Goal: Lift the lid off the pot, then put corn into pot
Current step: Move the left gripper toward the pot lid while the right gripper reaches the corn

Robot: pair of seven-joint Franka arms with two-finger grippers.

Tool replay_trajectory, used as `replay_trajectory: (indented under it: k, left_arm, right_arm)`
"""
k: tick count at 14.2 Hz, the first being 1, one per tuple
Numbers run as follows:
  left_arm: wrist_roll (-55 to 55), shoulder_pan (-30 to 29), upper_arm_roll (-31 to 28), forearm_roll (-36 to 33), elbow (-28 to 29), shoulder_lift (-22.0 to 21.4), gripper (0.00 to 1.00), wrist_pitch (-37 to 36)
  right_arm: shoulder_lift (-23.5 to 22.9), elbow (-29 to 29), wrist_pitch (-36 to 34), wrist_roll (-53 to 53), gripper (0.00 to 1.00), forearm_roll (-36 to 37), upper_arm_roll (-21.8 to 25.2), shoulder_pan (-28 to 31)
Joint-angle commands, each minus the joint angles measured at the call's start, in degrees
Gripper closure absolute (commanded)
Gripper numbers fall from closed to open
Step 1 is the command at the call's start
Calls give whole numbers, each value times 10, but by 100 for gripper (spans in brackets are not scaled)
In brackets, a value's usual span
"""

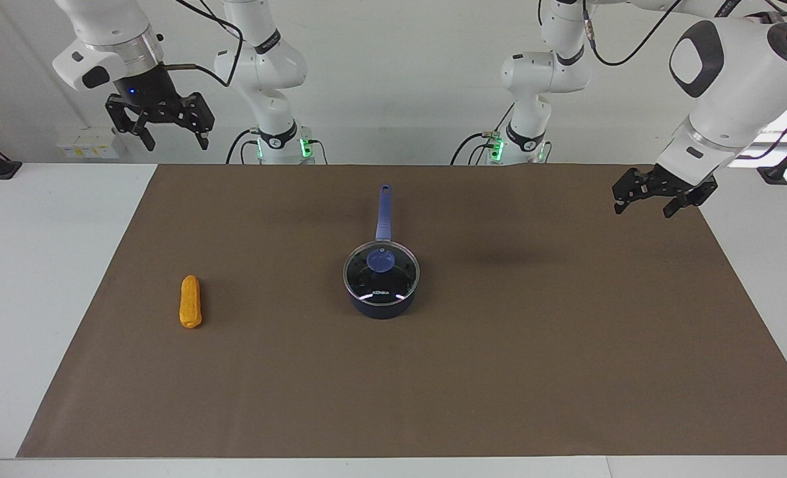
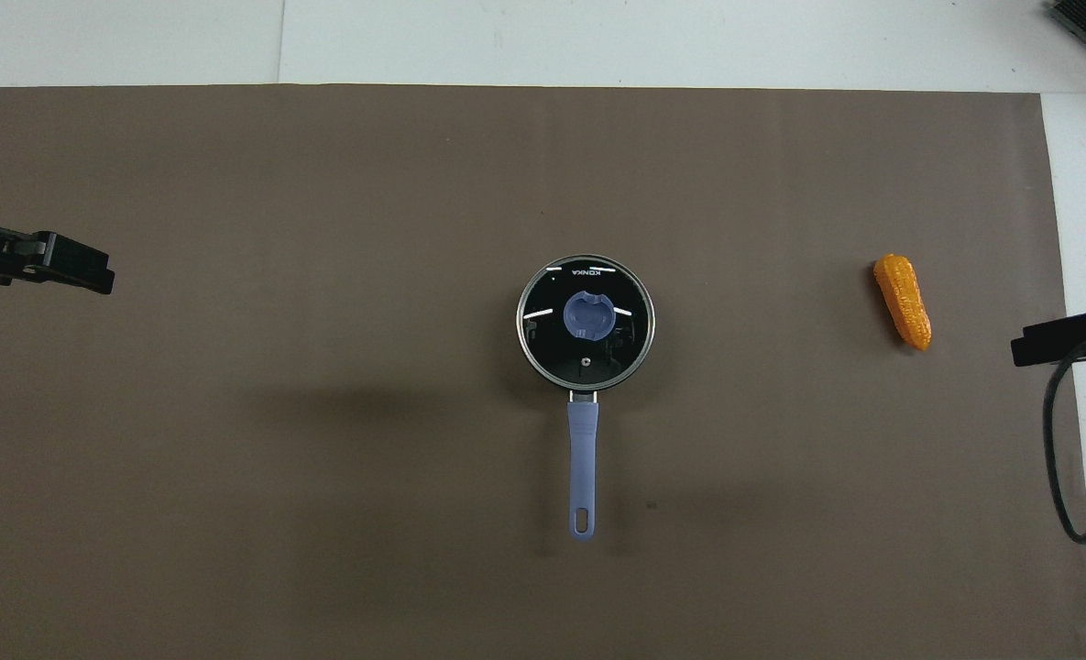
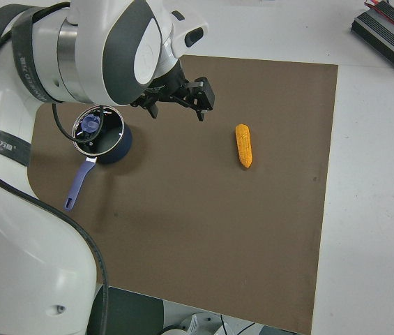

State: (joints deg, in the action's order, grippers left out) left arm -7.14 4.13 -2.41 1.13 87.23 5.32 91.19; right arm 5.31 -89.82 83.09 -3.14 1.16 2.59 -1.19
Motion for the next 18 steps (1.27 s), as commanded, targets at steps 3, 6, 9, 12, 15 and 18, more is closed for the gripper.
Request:
replay_trajectory:
  k: [3, 6, 9, 12, 15, 18]
  left_arm:
    - [-4, 1, -2, 3, 6, -8, 0, 0]
    - [-3, 2, -2, 4, 8, -9, 0, -1]
    - [-2, 6, -2, 4, 15, -12, 0, -1]
    - [-3, 9, -1, 4, 18, -14, 0, -1]
    - [-4, 11, 4, 4, 30, -21, 0, 3]
    - [-8, 33, 4, 3, 40, -21, 0, 6]
  right_arm:
    - [9, -8, -8, -18, 0, -6, -2, 6]
    - [12, -11, -8, -19, 0, -6, -2, 6]
    - [13, -13, -8, -15, 0, -6, -1, 6]
    - [13, -7, -10, -15, 0, -6, 0, 7]
    - [15, -14, 4, -41, 0, -6, 4, 8]
    - [13, -66, 50, -66, 0, -6, 8, 8]
